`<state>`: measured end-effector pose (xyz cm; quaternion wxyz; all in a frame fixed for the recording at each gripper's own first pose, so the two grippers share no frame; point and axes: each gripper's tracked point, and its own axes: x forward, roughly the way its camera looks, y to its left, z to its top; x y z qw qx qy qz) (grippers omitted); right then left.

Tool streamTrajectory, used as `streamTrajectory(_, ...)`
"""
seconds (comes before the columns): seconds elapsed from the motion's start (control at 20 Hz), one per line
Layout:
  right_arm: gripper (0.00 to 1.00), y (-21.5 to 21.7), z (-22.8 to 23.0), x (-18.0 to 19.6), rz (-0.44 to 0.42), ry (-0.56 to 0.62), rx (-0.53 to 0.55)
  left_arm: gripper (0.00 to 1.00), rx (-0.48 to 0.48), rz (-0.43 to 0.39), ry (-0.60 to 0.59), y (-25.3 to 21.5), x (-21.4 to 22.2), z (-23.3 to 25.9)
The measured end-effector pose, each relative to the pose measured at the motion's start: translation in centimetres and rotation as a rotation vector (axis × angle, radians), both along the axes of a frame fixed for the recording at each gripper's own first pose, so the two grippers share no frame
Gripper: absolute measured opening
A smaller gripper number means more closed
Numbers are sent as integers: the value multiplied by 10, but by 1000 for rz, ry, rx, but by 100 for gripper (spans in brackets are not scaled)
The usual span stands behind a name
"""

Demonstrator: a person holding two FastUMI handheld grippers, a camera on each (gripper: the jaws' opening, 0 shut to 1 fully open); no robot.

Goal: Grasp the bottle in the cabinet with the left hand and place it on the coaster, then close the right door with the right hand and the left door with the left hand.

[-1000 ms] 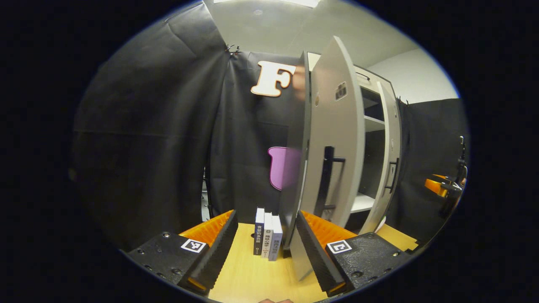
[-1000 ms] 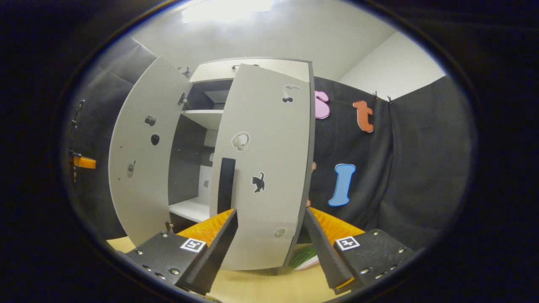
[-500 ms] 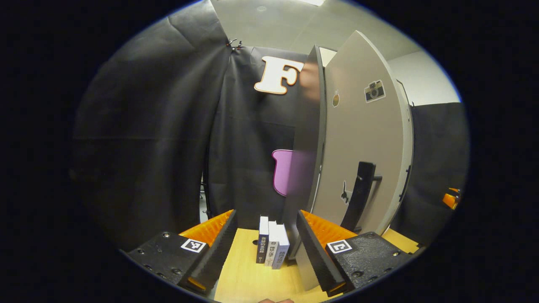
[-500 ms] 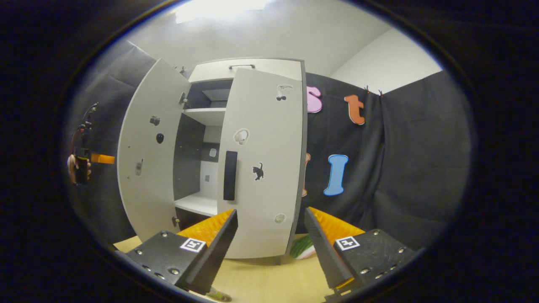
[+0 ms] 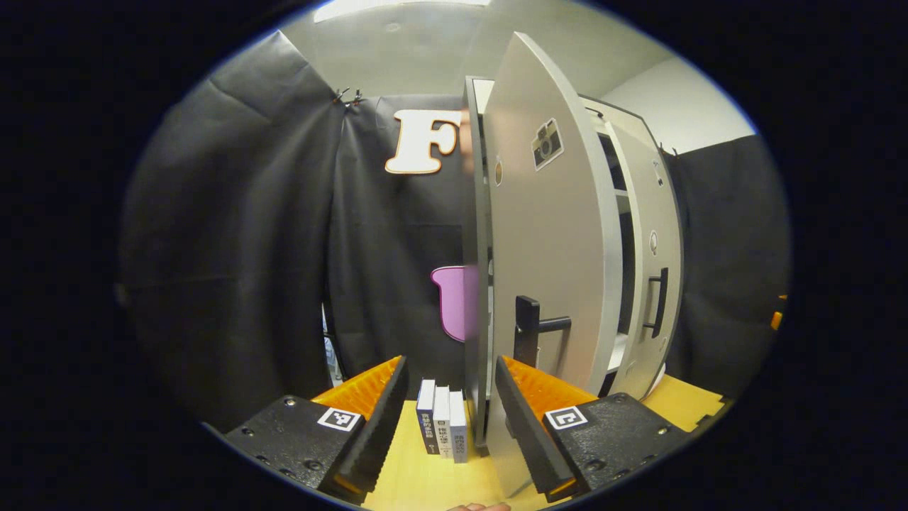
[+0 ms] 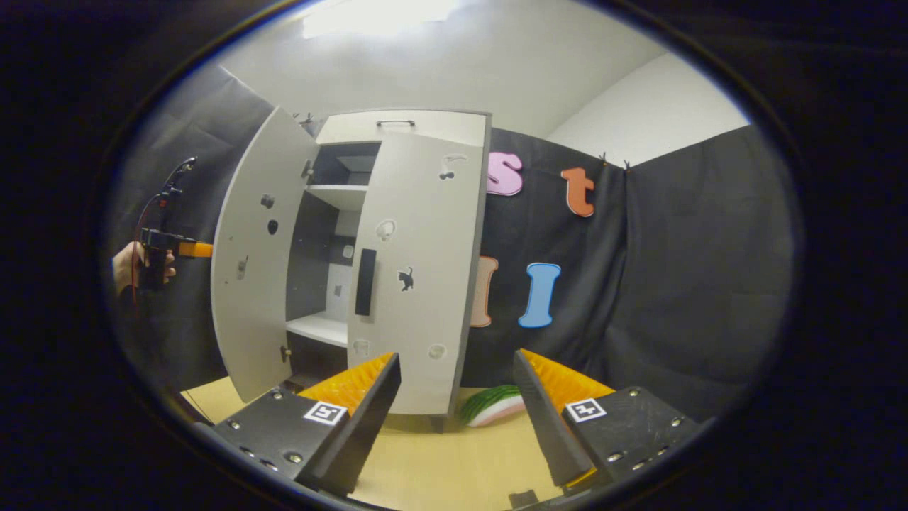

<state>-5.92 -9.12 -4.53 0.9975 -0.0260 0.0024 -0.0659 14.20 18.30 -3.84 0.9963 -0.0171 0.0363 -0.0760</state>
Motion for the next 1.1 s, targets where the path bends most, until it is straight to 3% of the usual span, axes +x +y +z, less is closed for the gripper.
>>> streamTrajectory(0.35,96,-13,-6,-27,10,30,29,80,-14,44,16,-17,-7,3)
streamTrajectory(1.1,95,-34,-25,-44,-53,79,43,81,-27,9,26,-86,-6,1)
